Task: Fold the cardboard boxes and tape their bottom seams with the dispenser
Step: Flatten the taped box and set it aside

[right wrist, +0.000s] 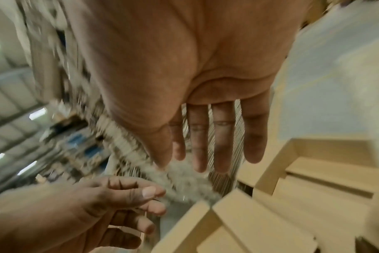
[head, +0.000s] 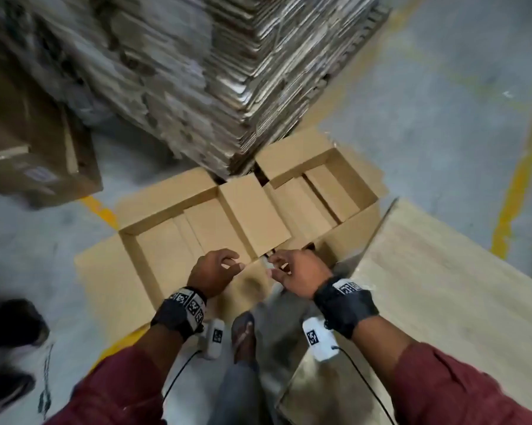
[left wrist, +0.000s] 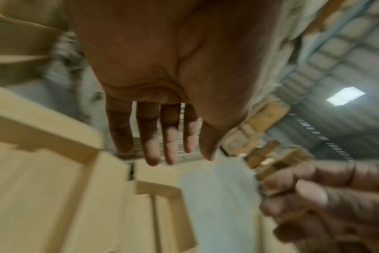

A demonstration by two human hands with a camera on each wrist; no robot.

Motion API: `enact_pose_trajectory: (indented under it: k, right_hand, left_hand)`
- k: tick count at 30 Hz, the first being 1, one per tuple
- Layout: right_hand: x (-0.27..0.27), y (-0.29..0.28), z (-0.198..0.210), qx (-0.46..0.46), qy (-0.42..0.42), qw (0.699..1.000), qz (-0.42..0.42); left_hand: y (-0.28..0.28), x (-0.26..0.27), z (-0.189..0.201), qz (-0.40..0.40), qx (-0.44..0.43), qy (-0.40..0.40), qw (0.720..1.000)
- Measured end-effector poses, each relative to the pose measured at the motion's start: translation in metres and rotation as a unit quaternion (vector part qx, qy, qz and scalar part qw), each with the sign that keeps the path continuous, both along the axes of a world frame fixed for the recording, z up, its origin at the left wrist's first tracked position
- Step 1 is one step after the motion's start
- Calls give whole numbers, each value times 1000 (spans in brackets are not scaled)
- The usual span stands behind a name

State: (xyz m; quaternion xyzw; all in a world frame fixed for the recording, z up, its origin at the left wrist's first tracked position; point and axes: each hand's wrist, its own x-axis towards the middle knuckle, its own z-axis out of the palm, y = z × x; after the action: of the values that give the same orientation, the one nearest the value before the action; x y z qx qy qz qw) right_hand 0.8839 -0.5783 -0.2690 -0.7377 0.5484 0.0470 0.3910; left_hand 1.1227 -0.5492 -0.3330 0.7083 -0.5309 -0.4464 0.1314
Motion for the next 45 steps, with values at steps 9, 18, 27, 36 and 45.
enact_pose_trajectory:
  k: [9, 18, 27, 36, 45]
  right_hand:
    - [-290, 199, 127, -125, -55, 951, -276]
    - [-523, 451, 200, -166, 52, 819, -547]
    - [-639, 590, 263, -170, 196, 714, -650]
    - [-894, 645, 251, -57, 287, 752, -590]
    - [-1080, 616, 183, 30, 333, 810, -482]
  left_hand:
    - [70, -272, 166, -204, -126, 85, 967]
    - [182, -593, 226, -461, -183, 172, 851]
    - [289, -788, 259, -578, -158, 251, 760]
    - [347, -973, 275, -554, -142, 258, 778]
    - [375, -1093, 258, -458, -61, 250, 851]
